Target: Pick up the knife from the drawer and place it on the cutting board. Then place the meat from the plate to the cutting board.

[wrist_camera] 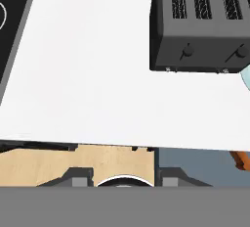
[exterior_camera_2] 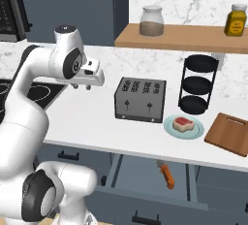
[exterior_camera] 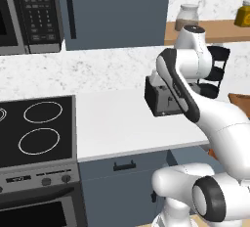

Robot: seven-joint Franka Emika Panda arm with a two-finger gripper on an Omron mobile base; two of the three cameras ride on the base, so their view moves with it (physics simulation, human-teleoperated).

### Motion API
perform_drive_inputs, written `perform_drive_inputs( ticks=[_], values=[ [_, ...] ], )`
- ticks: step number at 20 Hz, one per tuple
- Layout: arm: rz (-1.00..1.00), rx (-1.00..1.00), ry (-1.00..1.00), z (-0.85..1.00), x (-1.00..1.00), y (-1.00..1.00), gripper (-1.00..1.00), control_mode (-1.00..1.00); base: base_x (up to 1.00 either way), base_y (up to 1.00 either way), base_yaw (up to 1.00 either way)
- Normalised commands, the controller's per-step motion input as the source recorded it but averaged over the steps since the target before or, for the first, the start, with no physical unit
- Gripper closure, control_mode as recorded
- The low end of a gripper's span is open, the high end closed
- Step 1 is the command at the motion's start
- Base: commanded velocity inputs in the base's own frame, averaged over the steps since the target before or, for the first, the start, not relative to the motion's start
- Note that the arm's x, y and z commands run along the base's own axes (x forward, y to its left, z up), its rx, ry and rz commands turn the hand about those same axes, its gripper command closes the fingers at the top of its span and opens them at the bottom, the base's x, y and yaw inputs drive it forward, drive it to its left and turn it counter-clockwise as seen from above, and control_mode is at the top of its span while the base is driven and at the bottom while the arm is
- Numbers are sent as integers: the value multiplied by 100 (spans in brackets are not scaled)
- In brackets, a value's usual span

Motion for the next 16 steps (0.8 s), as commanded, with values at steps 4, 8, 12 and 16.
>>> perform_drive_inputs(
  ticks=[4, 8, 12, 16],
  values=[
    [0, 0, 0, 0, -33, -2, -100, -100, 0, 0, 0],
    [0, 0, 0, -7, -63, -7, -100, -100, 0, 0, 0],
    [0, 0, 0, -11, -69, 0, -100, -100, 0, 0, 0],
    [0, 0, 0, -18, -70, -5, -100, -100, 0, 0, 0]
  ],
)
